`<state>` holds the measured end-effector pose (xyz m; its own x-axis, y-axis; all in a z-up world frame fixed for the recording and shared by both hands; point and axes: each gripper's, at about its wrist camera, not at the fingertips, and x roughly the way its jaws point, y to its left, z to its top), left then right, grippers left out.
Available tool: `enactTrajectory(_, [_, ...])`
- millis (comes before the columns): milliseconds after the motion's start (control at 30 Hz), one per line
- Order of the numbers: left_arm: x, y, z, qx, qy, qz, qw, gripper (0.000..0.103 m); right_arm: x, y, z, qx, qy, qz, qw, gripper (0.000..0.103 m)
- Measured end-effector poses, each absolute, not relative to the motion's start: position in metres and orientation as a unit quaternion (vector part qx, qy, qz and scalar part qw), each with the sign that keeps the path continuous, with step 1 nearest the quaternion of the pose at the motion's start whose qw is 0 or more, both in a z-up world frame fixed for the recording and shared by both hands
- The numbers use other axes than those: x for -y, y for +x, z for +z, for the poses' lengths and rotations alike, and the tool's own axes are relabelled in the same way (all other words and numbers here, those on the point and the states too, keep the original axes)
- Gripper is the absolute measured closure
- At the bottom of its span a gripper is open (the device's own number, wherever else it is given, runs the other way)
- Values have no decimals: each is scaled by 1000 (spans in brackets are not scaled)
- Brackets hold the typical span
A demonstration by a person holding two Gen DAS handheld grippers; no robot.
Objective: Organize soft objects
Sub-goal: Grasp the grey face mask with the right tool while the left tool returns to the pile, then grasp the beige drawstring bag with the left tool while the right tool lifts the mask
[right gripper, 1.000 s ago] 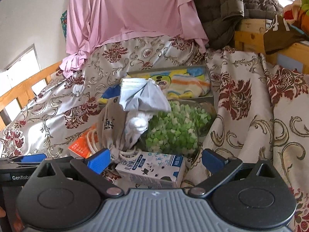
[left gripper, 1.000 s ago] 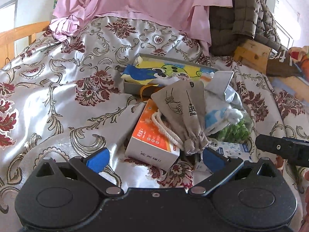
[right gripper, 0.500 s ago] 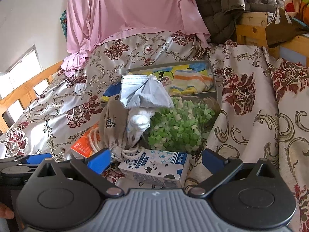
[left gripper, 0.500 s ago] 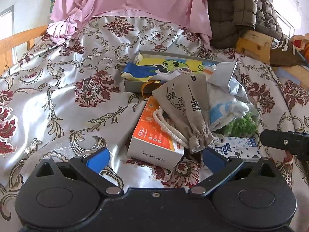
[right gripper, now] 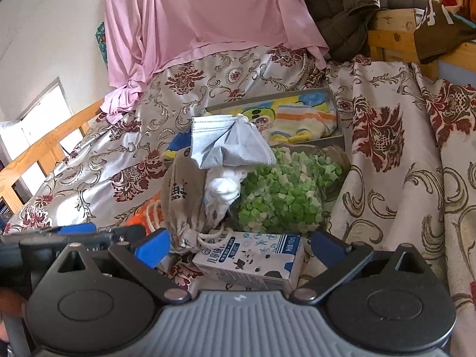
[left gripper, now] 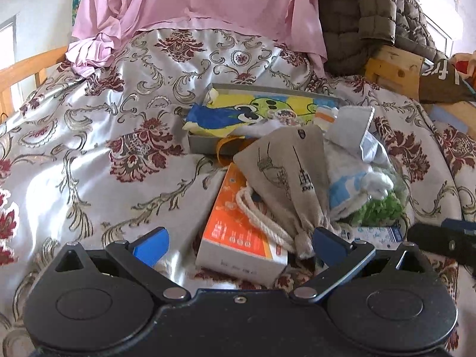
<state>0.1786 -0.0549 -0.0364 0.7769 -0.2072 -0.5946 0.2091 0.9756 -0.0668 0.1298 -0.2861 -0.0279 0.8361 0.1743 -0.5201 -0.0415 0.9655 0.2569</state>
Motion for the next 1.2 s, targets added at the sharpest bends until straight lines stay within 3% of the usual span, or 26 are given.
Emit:
enactTrajectory(400, [55, 218, -20, -312, 0, -131, 941, 1, 279, 148, -32, -248, 105, 61, 961, 7])
enactTrajectory(900, [78, 260, -14, -330, -44, -188, 924, 1, 273, 178, -43, -229, 86, 79, 966, 27])
enactTrajectory(1100, [89, 276, -20, -353, -63, -204, 911, 11, 265, 183, -47, -222, 60, 81, 970, 40])
enactTrajectory(1200, [92, 281, -23, -365, -75, -205, 905, 23, 261, 184, -48, -213, 46, 85, 972, 43])
